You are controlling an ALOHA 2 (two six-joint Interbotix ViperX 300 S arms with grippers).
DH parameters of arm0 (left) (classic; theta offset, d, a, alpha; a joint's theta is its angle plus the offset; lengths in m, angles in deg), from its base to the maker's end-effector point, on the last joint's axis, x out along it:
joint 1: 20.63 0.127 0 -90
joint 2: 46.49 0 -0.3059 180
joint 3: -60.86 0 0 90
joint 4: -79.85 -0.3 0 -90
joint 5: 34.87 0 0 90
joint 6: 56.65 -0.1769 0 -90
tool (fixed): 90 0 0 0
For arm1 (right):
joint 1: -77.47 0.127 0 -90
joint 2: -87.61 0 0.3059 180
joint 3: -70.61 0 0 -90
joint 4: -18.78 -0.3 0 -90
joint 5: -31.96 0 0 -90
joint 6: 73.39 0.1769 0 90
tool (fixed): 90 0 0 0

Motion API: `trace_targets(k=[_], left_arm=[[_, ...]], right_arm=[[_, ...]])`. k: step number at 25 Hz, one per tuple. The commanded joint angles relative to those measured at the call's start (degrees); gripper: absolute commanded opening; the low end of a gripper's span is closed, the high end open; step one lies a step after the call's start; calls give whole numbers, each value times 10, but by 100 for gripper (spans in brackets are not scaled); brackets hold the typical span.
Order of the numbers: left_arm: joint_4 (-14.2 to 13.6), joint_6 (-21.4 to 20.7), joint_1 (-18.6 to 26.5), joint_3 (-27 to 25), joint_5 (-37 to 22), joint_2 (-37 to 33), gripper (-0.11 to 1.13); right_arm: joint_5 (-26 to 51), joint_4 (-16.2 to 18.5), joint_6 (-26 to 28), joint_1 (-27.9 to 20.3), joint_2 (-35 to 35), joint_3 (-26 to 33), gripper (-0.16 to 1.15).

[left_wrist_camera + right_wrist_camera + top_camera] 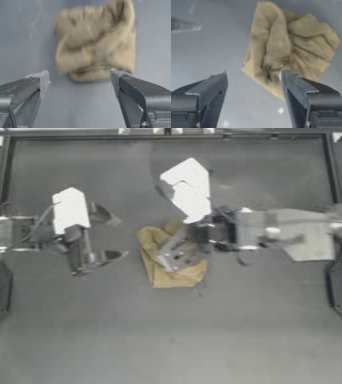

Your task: Fold shirt

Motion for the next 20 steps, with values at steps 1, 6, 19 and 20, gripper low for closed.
trace_targets(k=[1,6,19,20], left_arm=[[-4,-3,1,66,4,49,102],[-16,-8,11,141,-6,116,102],[-17,-9,14,265,-8,232,102],[-17,-9,12,267,-8,237,102]], right_arm=[[-49,8,5,0,-69,-47,92],[-99,9,4,-1,-134,-120,91],[-167,22,4,-1,-200,-210,91],[-168,23,4,-1,-203,-212,91]])
